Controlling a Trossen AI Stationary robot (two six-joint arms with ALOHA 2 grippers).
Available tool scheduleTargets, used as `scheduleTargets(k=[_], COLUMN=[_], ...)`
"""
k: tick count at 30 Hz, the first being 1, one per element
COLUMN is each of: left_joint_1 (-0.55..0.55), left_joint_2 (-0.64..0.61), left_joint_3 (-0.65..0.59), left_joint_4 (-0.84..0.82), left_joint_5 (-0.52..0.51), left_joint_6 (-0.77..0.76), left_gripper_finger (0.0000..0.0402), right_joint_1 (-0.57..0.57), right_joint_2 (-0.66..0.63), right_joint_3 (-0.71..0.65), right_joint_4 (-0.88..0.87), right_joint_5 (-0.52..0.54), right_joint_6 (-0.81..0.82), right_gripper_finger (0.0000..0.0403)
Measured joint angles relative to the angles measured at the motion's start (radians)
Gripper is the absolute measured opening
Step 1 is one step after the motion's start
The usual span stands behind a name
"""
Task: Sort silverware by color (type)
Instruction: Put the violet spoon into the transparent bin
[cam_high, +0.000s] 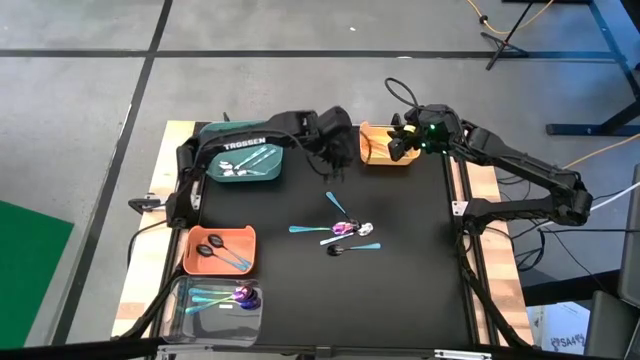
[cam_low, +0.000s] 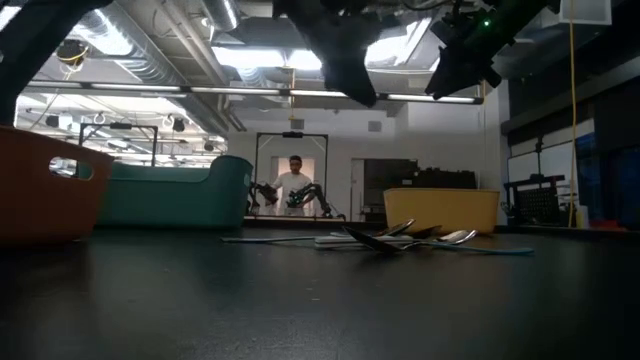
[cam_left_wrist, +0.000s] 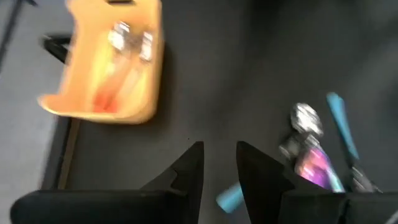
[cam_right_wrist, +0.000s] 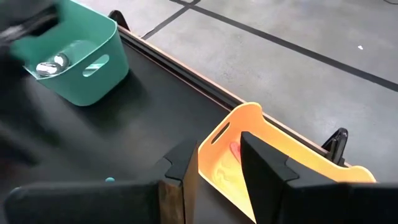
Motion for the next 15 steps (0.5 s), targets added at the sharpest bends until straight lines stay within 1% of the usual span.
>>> scheduleTargets(k=[3, 6, 10, 15], left_joint_1=[-0.05, -0.101, -0.166, -0.24], left_joint_2=[-0.024, -0.037, -0.033, -0.02], left_joint_3=[0.0, 0.0, 0.0, -0.001], left_joint_4=[-0.096, -0.17, -0.26, -0.345], left_joint_5=[0.0, 0.0, 0.0, -0.003], left_joint_6=[-0.008, -0.06, -0.152, -0.215], left_gripper_finger=[0.0089, 0.0089, 0.0089, 0.0089], right_joint_1=[0.0, 0.0, 0.0, 0.0], right_joint_2=[0.0, 0.0, 0.0, 0.0], right_joint_3=[0.0, 0.0, 0.0, 0.0], right_joint_4=[-0.003, -0.005, -0.005, -0.005], right_joint_5=[0.0, 0.0, 0.0, -0.001], right_joint_6=[0.0, 0.0, -0.003, -0.004], right_gripper_finger=[0.0106, 0.0106, 0.0106, 0.0106])
